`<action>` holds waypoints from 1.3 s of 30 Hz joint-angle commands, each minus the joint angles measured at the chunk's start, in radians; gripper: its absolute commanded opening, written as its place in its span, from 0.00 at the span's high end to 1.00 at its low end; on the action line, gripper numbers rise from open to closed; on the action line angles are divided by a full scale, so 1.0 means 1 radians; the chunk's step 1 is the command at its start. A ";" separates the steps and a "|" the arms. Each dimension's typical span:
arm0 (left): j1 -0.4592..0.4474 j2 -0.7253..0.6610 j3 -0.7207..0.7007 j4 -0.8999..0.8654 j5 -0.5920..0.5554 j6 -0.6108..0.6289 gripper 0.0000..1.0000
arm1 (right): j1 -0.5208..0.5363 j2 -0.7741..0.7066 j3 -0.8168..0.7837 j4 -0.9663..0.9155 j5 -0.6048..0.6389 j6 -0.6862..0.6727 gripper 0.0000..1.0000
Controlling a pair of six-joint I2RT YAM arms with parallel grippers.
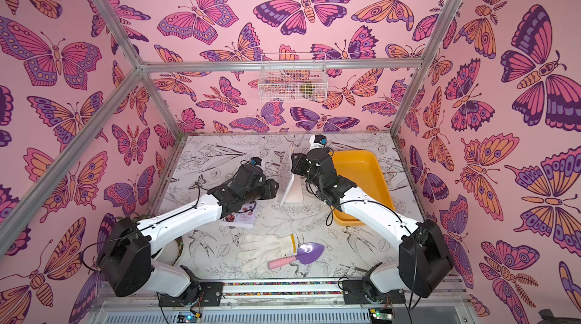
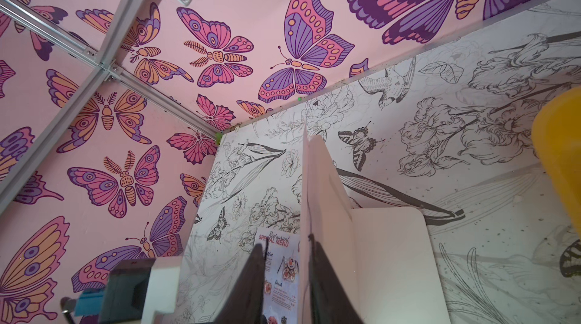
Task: Replace the menus in the menu holders
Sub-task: Insert the menu into the menu holder.
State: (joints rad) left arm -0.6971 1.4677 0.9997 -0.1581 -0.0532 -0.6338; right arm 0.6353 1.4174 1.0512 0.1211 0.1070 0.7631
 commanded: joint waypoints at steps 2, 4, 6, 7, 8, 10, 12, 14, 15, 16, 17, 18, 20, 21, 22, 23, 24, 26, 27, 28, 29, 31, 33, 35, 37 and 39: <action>-0.001 -0.010 0.011 -0.015 -0.017 0.003 0.43 | -0.005 -0.008 0.020 -0.043 -0.023 -0.021 0.81; -0.001 -0.011 0.011 -0.014 -0.017 0.003 0.43 | -0.006 -0.006 0.020 -0.045 -0.017 -0.019 0.85; -0.001 -0.015 0.009 -0.016 -0.020 0.004 0.43 | -0.007 -0.005 0.023 -0.049 -0.017 -0.020 0.88; -0.001 -0.015 0.008 -0.016 -0.020 0.004 0.43 | -0.006 -0.004 0.025 -0.051 -0.018 -0.020 0.90; -0.001 -0.015 0.007 -0.018 -0.022 0.003 0.43 | -0.008 -0.003 0.026 -0.052 -0.018 -0.019 0.91; -0.001 -0.014 0.007 -0.016 -0.021 0.003 0.43 | -0.007 -0.002 0.026 -0.051 -0.022 -0.016 0.94; -0.001 -0.011 0.008 -0.015 -0.018 0.003 0.43 | -0.008 0.000 0.025 -0.047 -0.033 -0.007 0.97; -0.001 -0.008 0.011 -0.015 -0.014 0.003 0.43 | -0.006 0.003 0.024 -0.039 -0.047 0.003 0.98; -0.001 -0.007 0.013 -0.016 -0.013 0.005 0.43 | -0.005 0.006 0.024 -0.041 -0.053 0.008 0.99; -0.002 -0.005 0.014 -0.015 -0.011 0.005 0.43 | -0.005 0.008 0.024 -0.041 -0.055 0.011 0.99; -0.004 -0.005 0.016 -0.015 -0.011 0.006 0.43 | -0.005 0.012 0.023 -0.041 -0.058 0.014 0.99; -0.005 -0.004 0.017 -0.015 -0.011 0.006 0.43 | -0.003 0.015 0.023 -0.043 -0.062 0.020 0.99; -0.005 -0.005 0.017 -0.018 -0.013 0.008 0.43 | 0.000 0.021 0.020 -0.038 -0.063 0.029 0.99; -0.005 -0.006 0.017 -0.016 -0.014 0.008 0.43 | 0.003 0.025 0.019 -0.040 -0.061 0.030 0.99; -0.005 -0.006 0.017 -0.017 -0.014 0.009 0.43 | 0.004 0.029 0.019 -0.043 -0.060 0.031 0.99; -0.006 -0.006 0.018 -0.016 -0.016 0.008 0.43 | 0.010 0.035 0.020 -0.043 -0.057 0.033 0.99; -0.005 -0.006 0.019 -0.017 -0.017 0.010 0.43 | 0.012 0.039 0.021 -0.043 -0.056 0.033 0.99; -0.006 -0.007 0.020 -0.017 -0.017 0.011 0.43 | 0.017 0.050 0.021 -0.044 -0.053 0.035 0.99; -0.007 -0.006 0.021 -0.018 -0.017 0.011 0.43 | 0.018 0.055 0.020 -0.043 -0.050 0.033 0.98; -0.005 -0.006 0.022 -0.017 -0.019 0.012 0.43 | 0.021 0.058 0.022 -0.043 -0.053 0.033 0.97; -0.005 -0.006 0.023 -0.018 -0.019 0.012 0.43 | 0.021 0.060 0.021 -0.043 -0.053 0.032 0.97; -0.006 -0.005 0.025 -0.017 -0.017 0.012 0.43 | 0.022 0.060 0.022 -0.046 -0.057 0.030 0.94; -0.005 -0.004 0.026 -0.018 -0.017 0.013 0.43 | 0.021 0.046 0.022 -0.051 -0.049 0.027 0.87; -0.005 -0.005 0.027 -0.018 -0.019 0.011 0.43 | 0.019 0.024 0.019 -0.054 -0.031 0.013 0.85; -0.005 -0.005 0.028 -0.017 -0.017 0.012 0.43 | 0.013 0.004 0.023 -0.068 -0.025 0.001 0.84; -0.006 -0.004 0.028 -0.018 -0.017 0.012 0.43 | 0.008 -0.007 0.026 -0.082 -0.027 -0.010 0.84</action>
State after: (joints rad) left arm -0.6998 1.4677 1.0122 -0.1581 -0.0532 -0.6334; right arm 0.6483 1.4502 1.0515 0.0750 0.0635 0.7795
